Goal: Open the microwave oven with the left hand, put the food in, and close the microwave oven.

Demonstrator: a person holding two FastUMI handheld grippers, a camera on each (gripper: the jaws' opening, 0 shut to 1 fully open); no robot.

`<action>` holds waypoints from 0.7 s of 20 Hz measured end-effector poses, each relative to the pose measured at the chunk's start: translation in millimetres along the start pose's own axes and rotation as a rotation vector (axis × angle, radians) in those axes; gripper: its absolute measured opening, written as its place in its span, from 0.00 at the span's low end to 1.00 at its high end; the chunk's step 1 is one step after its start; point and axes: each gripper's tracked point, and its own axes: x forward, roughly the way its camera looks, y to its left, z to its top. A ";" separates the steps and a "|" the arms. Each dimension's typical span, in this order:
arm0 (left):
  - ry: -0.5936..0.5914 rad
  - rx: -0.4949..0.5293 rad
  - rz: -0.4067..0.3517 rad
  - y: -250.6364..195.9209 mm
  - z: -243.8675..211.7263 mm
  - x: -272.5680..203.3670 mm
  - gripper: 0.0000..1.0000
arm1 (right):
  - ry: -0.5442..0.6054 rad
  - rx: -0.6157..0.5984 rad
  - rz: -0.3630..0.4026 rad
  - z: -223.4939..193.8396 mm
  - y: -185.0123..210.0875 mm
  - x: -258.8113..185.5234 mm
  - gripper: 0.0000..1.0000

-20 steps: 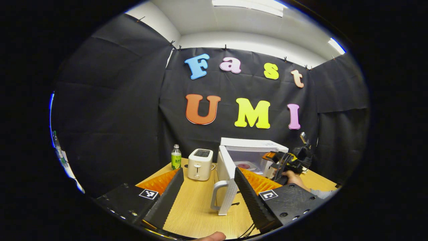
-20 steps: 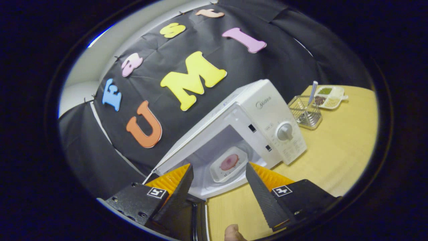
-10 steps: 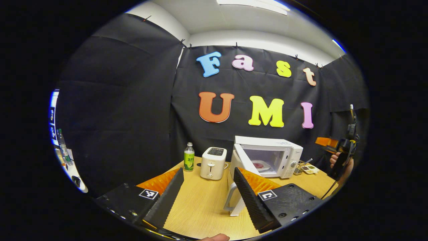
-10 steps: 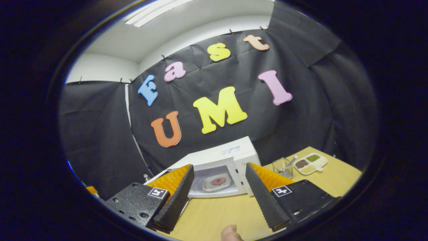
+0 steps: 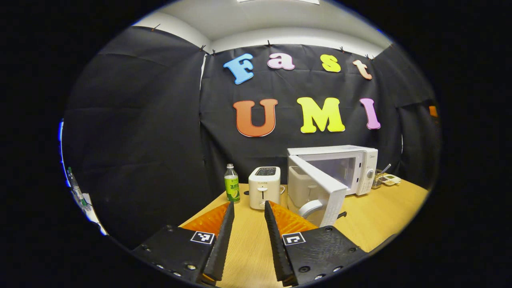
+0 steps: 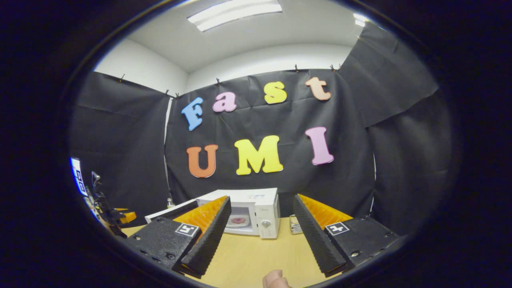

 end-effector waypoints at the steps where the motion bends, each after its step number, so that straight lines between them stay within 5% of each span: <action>1: -0.009 -0.020 -0.045 -11.4 -4.5 2.8 0.32 | -0.005 0.001 -0.018 7.0 -11.1 -16.3 0.99; 2: 0.005 -0.056 -0.075 -21.4 -12.1 10.8 0.47 | -0.007 0.003 -0.038 11.7 -22.4 -32.0 0.99; 3: 0.014 -0.079 -0.054 -14.9 -17.7 14.1 0.25 | -0.021 0.013 -0.051 19.2 -32.2 -48.1 0.89; 4: 0.015 -0.093 -0.059 -15.9 -21.3 17.3 0.02 | -0.039 0.025 -0.066 25.8 -40.9 -62.0 0.89; 6: 0.027 -0.108 -0.091 -29.4 -32.8 23.0 0.00 | -0.065 0.042 -0.091 33.8 -59.1 -89.8 0.99; 14: 0.051 -0.106 -0.161 -83.7 -53.2 28.2 0.00 | -0.095 0.002 -0.159 45.4 -101.0 -142.0 0.99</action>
